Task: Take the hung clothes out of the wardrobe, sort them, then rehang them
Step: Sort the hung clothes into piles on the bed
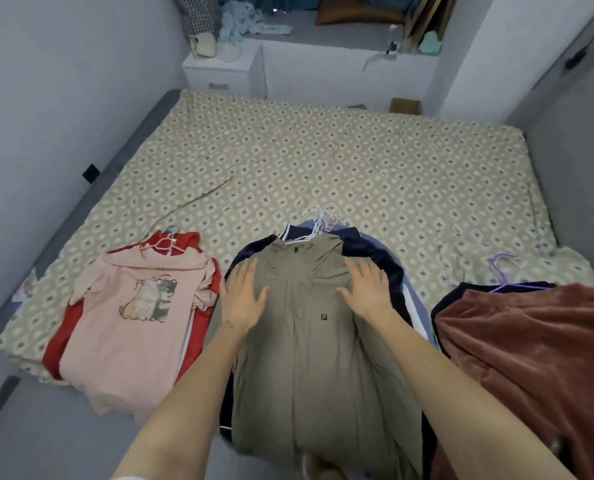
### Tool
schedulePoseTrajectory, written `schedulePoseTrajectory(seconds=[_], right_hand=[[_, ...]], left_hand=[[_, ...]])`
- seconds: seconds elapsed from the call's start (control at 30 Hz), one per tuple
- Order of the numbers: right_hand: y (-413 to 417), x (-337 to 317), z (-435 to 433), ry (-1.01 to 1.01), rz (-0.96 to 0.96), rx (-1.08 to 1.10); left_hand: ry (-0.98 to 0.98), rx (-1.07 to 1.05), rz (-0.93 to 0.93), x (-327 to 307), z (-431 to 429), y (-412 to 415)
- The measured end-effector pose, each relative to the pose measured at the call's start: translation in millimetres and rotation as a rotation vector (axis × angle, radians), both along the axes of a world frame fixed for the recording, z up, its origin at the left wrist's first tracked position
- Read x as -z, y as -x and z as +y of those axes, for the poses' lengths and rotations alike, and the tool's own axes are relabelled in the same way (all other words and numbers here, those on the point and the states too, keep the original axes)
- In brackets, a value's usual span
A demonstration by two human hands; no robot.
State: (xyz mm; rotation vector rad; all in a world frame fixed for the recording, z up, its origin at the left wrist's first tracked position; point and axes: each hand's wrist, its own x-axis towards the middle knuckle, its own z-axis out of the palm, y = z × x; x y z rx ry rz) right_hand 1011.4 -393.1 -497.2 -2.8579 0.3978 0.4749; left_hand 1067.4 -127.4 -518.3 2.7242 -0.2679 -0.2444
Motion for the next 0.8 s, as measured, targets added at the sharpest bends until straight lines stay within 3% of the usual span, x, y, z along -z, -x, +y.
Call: schedulePoseTrajectory(seconds=[0.4, 0.8], right_hand=[[-65, 87, -19, -0.065, 0.110, -0.015], [-129, 171, -25, -0.105, 0.071, 0.038]], left_hand=[[-0.175, 0.042, 0.187, 91, -27, -79], [-0.184, 0.015, 0.238, 178, -33, -153]])
